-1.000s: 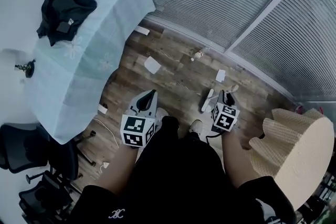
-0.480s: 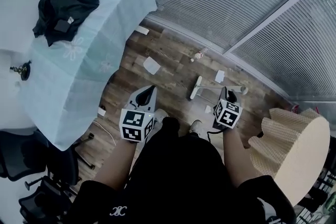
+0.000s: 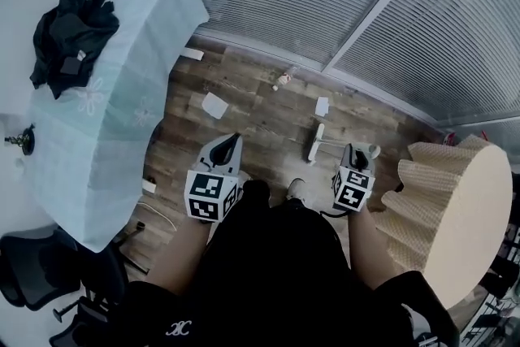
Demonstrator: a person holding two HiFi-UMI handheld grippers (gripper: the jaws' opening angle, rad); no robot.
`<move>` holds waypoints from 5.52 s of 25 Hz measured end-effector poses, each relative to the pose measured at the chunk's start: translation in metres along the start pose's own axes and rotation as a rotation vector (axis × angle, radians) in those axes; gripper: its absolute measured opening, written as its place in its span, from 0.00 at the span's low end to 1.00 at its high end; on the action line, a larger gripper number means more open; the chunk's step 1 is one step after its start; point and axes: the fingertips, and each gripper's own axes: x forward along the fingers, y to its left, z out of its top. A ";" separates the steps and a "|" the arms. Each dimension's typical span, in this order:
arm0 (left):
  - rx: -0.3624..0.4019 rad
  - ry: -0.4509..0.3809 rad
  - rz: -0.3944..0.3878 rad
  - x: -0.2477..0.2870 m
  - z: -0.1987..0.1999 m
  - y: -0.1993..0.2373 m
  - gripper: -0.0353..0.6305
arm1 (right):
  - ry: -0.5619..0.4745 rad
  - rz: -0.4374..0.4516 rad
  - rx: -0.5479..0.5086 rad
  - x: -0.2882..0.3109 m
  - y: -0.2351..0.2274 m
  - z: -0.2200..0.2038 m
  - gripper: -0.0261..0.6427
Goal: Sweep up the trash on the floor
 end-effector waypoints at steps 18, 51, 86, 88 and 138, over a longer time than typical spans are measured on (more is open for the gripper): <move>-0.020 0.023 0.015 -0.003 -0.011 0.018 0.04 | 0.100 0.083 -0.066 0.024 0.061 -0.020 0.17; -0.133 -0.030 0.194 0.018 0.017 0.049 0.04 | -0.083 0.258 -0.175 0.099 0.045 0.132 0.17; -0.230 -0.044 0.496 0.040 0.032 -0.005 0.05 | -0.142 0.687 -0.595 0.144 0.079 0.122 0.17; -0.240 -0.046 0.513 0.033 0.028 0.000 0.04 | -0.146 0.718 -0.603 0.139 0.095 0.124 0.17; -0.140 0.124 0.110 -0.046 -0.021 0.325 0.04 | 0.049 0.280 0.027 0.168 0.397 0.156 0.18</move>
